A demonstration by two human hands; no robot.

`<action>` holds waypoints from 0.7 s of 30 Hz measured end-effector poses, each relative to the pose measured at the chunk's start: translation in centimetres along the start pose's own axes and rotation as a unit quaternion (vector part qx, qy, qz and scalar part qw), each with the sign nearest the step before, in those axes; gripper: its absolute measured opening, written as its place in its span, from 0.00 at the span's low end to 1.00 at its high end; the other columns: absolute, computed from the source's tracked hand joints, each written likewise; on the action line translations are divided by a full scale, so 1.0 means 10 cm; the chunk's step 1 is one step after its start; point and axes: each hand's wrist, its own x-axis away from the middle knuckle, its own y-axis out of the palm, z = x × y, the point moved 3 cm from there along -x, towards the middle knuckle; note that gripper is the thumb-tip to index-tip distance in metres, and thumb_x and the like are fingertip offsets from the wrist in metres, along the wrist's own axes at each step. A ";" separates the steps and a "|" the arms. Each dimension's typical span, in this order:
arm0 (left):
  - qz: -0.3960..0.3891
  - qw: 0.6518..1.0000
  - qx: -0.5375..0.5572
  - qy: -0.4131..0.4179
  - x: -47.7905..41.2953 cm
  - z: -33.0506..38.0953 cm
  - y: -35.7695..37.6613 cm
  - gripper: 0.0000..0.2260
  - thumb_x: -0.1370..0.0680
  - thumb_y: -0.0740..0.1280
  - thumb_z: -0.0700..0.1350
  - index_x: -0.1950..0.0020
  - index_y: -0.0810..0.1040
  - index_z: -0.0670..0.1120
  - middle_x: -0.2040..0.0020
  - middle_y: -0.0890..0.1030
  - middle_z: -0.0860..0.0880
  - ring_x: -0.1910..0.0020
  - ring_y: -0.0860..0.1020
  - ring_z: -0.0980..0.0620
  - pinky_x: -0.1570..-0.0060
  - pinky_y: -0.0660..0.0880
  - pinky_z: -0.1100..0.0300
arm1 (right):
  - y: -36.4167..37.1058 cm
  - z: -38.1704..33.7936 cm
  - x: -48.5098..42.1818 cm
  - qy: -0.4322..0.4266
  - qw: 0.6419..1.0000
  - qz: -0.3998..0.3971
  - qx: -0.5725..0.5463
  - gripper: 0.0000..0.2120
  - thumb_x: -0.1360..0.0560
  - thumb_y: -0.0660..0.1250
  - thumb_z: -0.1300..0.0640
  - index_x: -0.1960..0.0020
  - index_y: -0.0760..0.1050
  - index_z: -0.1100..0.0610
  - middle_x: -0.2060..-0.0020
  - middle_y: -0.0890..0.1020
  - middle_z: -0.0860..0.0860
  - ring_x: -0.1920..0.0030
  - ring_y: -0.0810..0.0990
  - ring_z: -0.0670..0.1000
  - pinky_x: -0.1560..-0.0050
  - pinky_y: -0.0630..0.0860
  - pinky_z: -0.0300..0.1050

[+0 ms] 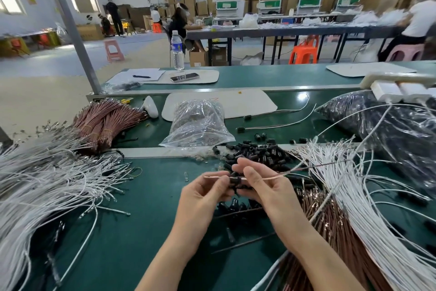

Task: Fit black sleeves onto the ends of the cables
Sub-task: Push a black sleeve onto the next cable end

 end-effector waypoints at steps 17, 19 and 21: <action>-0.051 0.996 -0.068 -0.004 0.00 -0.01 0.00 0.14 0.26 0.73 0.47 0.42 0.84 0.47 0.53 0.87 0.46 0.54 0.85 0.49 0.50 0.81 0.60 | -0.06 0.02 -0.01 0.003 1.000 -0.014 0.010 0.14 0.21 0.64 0.51 0.38 0.80 0.53 0.47 0.87 0.52 0.41 0.84 0.49 0.45 0.80 0.37; -0.053 0.997 -0.060 -0.006 0.01 -0.01 0.01 0.17 0.29 0.73 0.48 0.42 0.84 0.46 0.52 0.88 0.47 0.53 0.86 0.48 0.49 0.81 0.61 | -0.06 0.02 -0.01 0.009 1.000 -0.021 0.006 0.15 0.21 0.64 0.50 0.37 0.80 0.52 0.46 0.87 0.51 0.40 0.83 0.48 0.43 0.79 0.37; -0.048 0.997 -0.054 -0.010 0.00 -0.03 0.01 0.14 0.28 0.73 0.46 0.43 0.84 0.44 0.55 0.88 0.46 0.54 0.86 0.49 0.52 0.80 0.63 | -0.04 0.01 0.00 0.011 0.999 -0.034 0.022 0.16 0.20 0.63 0.48 0.35 0.78 0.50 0.44 0.87 0.48 0.38 0.82 0.46 0.41 0.77 0.35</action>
